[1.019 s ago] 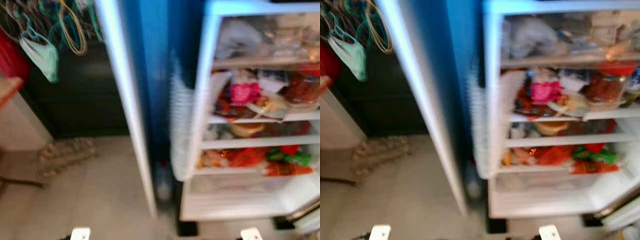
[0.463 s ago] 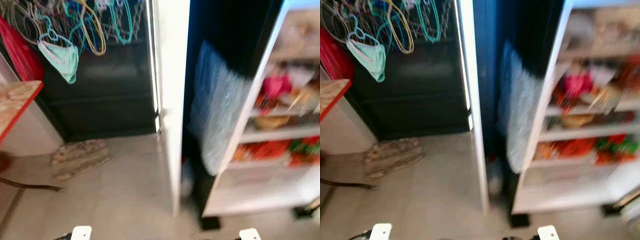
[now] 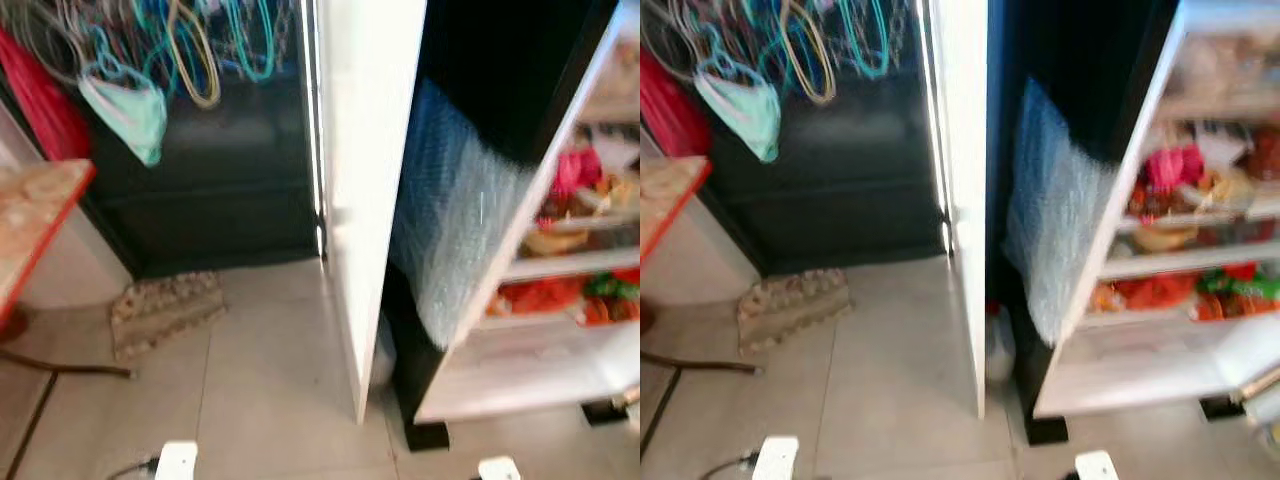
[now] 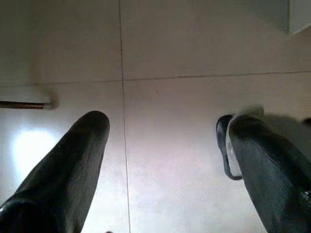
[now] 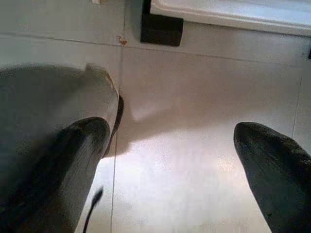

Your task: Restocking fridge

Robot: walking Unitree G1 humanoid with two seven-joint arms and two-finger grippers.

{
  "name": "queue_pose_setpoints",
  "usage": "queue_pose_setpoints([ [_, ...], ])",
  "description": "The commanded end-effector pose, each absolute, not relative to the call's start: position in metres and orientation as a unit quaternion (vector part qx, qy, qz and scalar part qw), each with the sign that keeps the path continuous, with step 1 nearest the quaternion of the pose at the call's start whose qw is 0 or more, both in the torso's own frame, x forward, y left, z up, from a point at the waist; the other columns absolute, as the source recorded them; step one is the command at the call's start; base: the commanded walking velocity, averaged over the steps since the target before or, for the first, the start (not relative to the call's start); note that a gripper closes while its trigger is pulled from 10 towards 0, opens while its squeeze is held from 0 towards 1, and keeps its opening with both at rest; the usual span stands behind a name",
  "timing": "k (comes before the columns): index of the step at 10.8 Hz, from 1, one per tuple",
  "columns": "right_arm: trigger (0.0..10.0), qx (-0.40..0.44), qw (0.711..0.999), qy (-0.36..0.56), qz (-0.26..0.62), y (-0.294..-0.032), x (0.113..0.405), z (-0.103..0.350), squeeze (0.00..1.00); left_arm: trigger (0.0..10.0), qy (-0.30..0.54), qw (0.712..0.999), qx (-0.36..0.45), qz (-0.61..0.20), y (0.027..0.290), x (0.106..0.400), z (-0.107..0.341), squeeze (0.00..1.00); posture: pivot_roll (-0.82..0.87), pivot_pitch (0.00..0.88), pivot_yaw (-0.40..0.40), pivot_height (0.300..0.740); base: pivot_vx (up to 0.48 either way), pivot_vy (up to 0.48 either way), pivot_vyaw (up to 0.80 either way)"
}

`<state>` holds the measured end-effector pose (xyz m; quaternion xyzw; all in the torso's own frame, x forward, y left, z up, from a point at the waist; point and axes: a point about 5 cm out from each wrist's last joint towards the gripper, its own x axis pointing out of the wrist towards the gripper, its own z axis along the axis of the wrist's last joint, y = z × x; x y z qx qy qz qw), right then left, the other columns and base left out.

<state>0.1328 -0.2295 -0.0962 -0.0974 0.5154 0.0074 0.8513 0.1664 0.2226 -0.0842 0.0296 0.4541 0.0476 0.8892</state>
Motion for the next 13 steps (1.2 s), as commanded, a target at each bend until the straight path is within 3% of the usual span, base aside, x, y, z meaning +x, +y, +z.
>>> queue_pose_setpoints([
  [1,10.0,-0.09,0.852,0.515,0.026,-0.2198,0.1345,-0.0976,0.0,10.0,0.471,0.88,0.03,0.054,0.2257,0.1575,-0.0878,0.0,-0.04,0.027,0.063,0.74,0.0,0.0,0.0],
  [7,10.0,-0.081,0.855,0.512,0.014,-0.2191,0.1349,-0.0977,0.0,10.0,0.474,0.878,0.038,0.049,0.2263,0.1577,-0.0876,0.0,-0.04,0.027,0.067,0.74,0.0,0.0,0.0],
  [13,10.0,-0.075,0.857,0.51,0.003,-0.2193,0.1349,-0.0976,0.0,10.0,0.473,0.879,0.04,0.048,0.2268,0.1583,-0.0872,0.0,-0.04,0.025,0.067,0.74,0.0,0.391,0.0],
])
